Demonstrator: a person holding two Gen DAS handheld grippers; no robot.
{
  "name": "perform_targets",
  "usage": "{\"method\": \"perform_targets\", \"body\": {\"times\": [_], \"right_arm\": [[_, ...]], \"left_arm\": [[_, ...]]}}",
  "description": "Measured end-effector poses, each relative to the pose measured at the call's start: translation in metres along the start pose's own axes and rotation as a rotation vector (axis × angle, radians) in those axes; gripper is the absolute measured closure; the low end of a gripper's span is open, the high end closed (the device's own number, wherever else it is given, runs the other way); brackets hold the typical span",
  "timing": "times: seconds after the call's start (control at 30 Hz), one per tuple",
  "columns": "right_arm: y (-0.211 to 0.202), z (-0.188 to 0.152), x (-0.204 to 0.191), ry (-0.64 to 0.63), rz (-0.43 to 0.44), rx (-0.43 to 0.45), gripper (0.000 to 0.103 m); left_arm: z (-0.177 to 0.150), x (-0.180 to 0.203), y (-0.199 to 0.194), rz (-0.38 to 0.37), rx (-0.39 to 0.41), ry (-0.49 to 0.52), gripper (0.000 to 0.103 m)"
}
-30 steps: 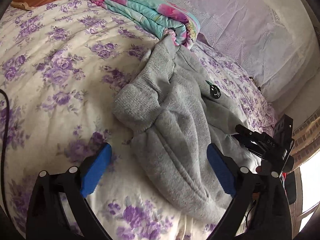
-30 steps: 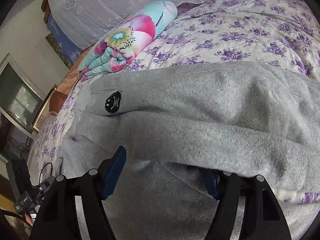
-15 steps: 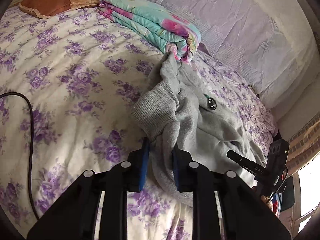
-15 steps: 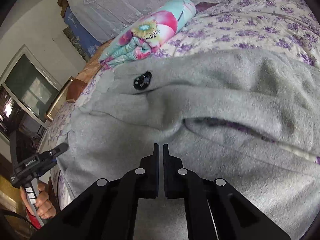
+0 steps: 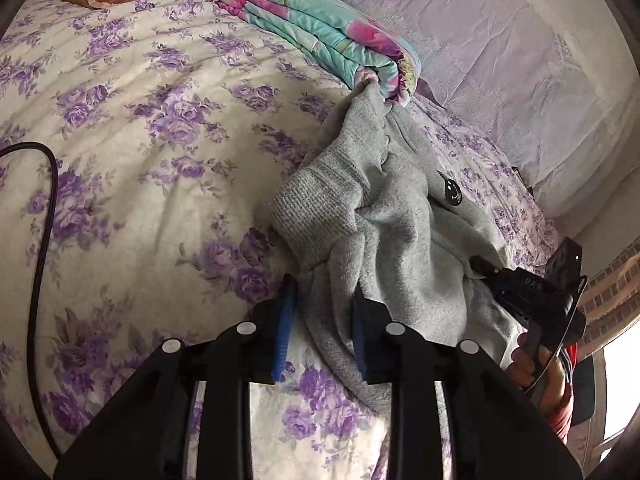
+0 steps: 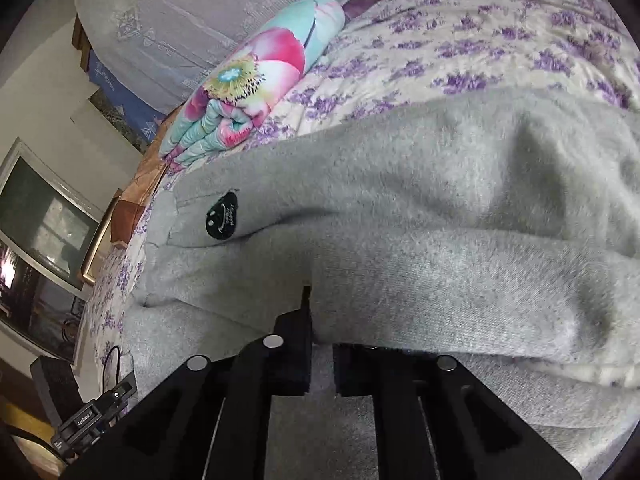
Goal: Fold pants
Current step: 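Grasp the folded leg end with the left tool while the right tool smooths the pants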
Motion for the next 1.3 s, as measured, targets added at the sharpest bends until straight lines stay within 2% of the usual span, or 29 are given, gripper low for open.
{"method": "perform_targets", "body": {"times": [0.03, 0.13, 0.2, 0.27, 0.37, 0.43, 0.47, 0.57, 0.6, 0.67, 0.73, 0.87, 0.9, 0.97, 1.03, 1.1, 1.13, 1.2, 1.3], "right_arm": [[-0.005, -0.007, -0.004, -0.035, 0.004, -0.009, 0.094], [-0.004, -0.03, 0.003, -0.022, 0.017, -0.073, 0.096], [-0.002, -0.032, 0.007, -0.006, 0.047, -0.073, 0.098], [-0.003, -0.032, 0.003, -0.032, 0.032, -0.089, 0.098], [-0.01, -0.037, -0.005, -0.097, 0.003, -0.116, 0.093], [-0.025, -0.036, -0.012, -0.134, -0.014, -0.1, 0.086], [-0.036, -0.032, -0.018, -0.154, -0.012, -0.069, 0.073], [-0.073, -0.007, -0.034, -0.249, -0.051, 0.057, 0.067], [-0.081, 0.006, -0.035, -0.276, -0.089, 0.096, 0.057], [-0.087, 0.032, -0.014, -0.28, -0.208, 0.14, 0.045], [-0.083, 0.053, 0.026, -0.216, -0.316, 0.143, 0.045], [-0.06, 0.064, 0.104, -0.082, -0.412, 0.054, 0.045], [-0.053, 0.063, 0.121, -0.054, -0.432, 0.033, 0.045], [-0.037, 0.059, 0.143, -0.025, -0.417, 0.017, 0.044], [-0.031, 0.063, 0.14, -0.063, -0.448, 0.027, 0.04], [-0.02, 0.067, 0.134, -0.115, -0.48, 0.015, 0.025], [-0.016, 0.068, 0.132, -0.144, -0.503, 0.008, 0.022], [-0.023, 0.069, 0.128, -0.159, -0.514, 0.022, 0.022], [-0.066, 0.061, 0.116, -0.123, -0.445, 0.121, 0.022]], "left_arm": [[0.0, -0.001, -0.001, -0.003, -0.003, -0.002, 0.077], [0.003, 0.0, -0.008, 0.017, -0.001, 0.022, 0.076], [0.006, 0.008, -0.021, 0.019, 0.031, 0.044, 0.076], [0.014, 0.019, -0.041, 0.061, 0.099, 0.087, 0.078], [0.03, 0.039, -0.073, 0.101, 0.205, 0.156, 0.078], [0.041, 0.058, -0.073, 0.072, 0.187, 0.186, 0.077], [0.047, 0.069, -0.067, 0.054, 0.163, 0.201, 0.077], [0.063, 0.111, -0.03, 0.022, 0.093, 0.27, 0.076], [0.069, 0.125, -0.014, 0.025, 0.08, 0.297, 0.073], [0.077, 0.149, 0.023, 0.03, 0.026, 0.317, 0.068], [0.078, 0.165, 0.066, 0.04, -0.058, 0.345, 0.067], [0.084, 0.153, 0.143, 0.187, -0.13, 0.34, 0.067], [0.087, 0.146, 0.157, 0.212, -0.134, 0.328, 0.067], [0.099, 0.141, 0.174, 0.278, -0.069, 0.346, 0.066], [0.109, 0.14, 0.186, 0.329, -0.018, 0.366, 0.066], [0.116, 0.142, 0.194, 0.342, 0.024, 0.357, 0.066], [0.116, 0.143, 0.195, 0.349, 0.04, 0.364, 0.065], [0.113, 0.147, 0.191, 0.329, 0.048, 0.393, 0.056], [0.102, 0.153, 0.163, 0.238, 0.048, 0.397, 0.054]]}}
Point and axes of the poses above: each gripper's, at about its wrist camera, not at the fingertips, and y roughly the way its jaws point, x to its right, z to its top, the point moved 8 cm from there along y, roughly the way its jaws point, and after that the axes turned 6 degrees about -y, right-handed, at the moved point
